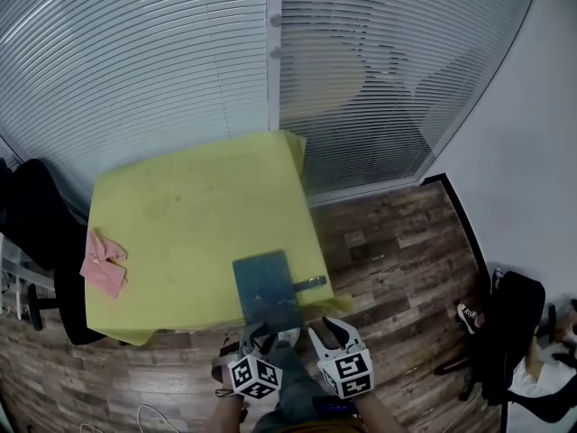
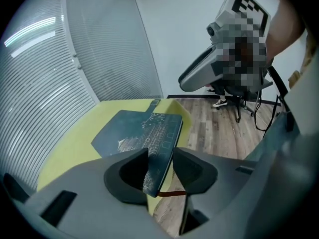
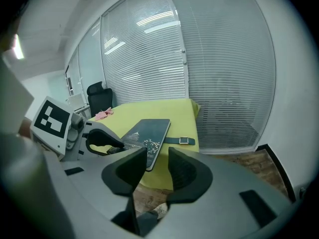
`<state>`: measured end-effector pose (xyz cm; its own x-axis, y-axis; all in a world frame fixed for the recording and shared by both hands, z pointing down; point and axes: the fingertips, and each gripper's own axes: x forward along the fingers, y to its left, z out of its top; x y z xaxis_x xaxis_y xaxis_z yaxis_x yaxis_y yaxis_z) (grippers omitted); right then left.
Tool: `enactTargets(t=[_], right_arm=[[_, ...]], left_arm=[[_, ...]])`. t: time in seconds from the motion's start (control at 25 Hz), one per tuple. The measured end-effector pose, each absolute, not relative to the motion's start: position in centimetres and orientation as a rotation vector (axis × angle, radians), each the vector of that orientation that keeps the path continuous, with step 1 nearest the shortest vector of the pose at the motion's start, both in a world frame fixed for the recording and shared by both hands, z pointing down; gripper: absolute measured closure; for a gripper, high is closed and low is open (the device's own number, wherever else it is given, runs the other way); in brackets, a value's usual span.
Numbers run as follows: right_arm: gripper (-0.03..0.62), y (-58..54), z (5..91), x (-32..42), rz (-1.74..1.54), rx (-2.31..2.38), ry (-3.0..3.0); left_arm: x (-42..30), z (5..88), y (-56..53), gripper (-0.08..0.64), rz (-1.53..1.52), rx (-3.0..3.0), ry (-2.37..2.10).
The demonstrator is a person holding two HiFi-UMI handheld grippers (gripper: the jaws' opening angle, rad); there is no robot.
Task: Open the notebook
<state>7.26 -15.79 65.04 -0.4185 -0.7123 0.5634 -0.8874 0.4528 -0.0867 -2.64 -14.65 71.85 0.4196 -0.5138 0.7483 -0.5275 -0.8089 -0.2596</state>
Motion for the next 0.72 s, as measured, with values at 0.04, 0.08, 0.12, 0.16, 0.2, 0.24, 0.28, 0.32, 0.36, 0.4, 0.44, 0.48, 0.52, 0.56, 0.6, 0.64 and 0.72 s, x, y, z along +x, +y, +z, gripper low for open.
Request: enactTargets(t=[0.04, 0.08, 0.12, 0.16, 0.2, 0.24, 0.28, 0.32, 0.36, 0.4, 0.44, 0.48, 0.52, 0.56, 0.6, 0.64, 0.72], right_arm=[[0.443, -15.7, 65.1, 7.3, 0.523, 1.342, -2.256], [0.445, -15.6, 65.1, 7.4, 0.523, 1.344, -2.255], [0.445, -15.5, 65.0, 7.5, 0.522, 1.347, -2.255], [0.445, -15.4, 65.0, 7.7, 0.521, 1.351, -2.255], [0.446, -15.3, 64.9, 7.8, 0.518, 1.354, -2.256], [0.447, -15.3, 64.8, 7.9, 0.516, 1.357, -2.258], [0.448, -15.2, 64.7, 8.0, 0.514, 1.359, -2.259], [0.448, -15.2, 64.7, 8.1, 0.513, 1.361, -2.258], [0.449, -15.1, 64.6, 8.2, 0.512, 1.364, -2.258], [0.449, -15.1, 64.5, 8.2, 0.511, 1.367, -2.258], [0.449, -15.1, 64.4, 8.3, 0.51, 1.37, -2.258], [0.449, -15.0, 64.4, 8.3, 0.509, 1.372, -2.259], [0.449, -15.0, 64.3, 8.4, 0.508, 1.374, -2.258], [0.449, -14.9, 64.2, 8.4, 0.507, 1.376, -2.258], [0.449, -14.9, 64.1, 8.4, 0.505, 1.377, -2.257], [0.449, -14.9, 64.0, 8.4, 0.503, 1.379, -2.257], [0.451, -14.9, 63.8, 8.5, 0.497, 1.381, -2.26]], left_arm=[[-2.6, 71.8, -14.6, 0.389, 1.381, 2.634, -0.963], [-2.6, 71.8, -14.5, 0.396, 1.382, 2.635, -0.961], [-2.6, 71.8, -14.5, 0.4, 1.383, 2.636, -0.961], [-2.6, 71.8, -14.4, 0.404, 1.385, 2.636, -0.963], [-2.6, 71.8, -14.4, 0.408, 1.387, 2.636, -0.964], [-2.6, 71.8, -14.3, 0.411, 1.389, 2.636, -0.966], [-2.5, 71.7, -14.3, 0.414, 1.392, 2.636, -0.966], [-2.5, 71.7, -14.3, 0.416, 1.394, 2.637, -0.967], [-2.5, 71.6, -14.3, 0.417, 1.394, 2.637, -0.967], [-2.5, 71.6, -14.3, 0.419, 1.393, 2.637, -0.969], [-2.5, 71.5, -14.3, 0.419, 1.391, 2.638, -0.971], [-2.6, 71.4, -14.3, 0.419, 1.389, 2.638, -0.973], [-2.6, 71.4, -14.3, 0.419, 1.389, 2.64, -0.974], [-2.6, 71.3, -14.3, 0.419, 1.389, 2.641, -0.975], [-2.6, 71.2, -14.3, 0.419, 1.389, 2.642, -0.976], [-2.6, 71.1, -14.3, 0.419, 1.388, 2.643, -0.978], [-2.6, 71.0, -14.4, 0.419, 1.384, 2.644, -0.983]])
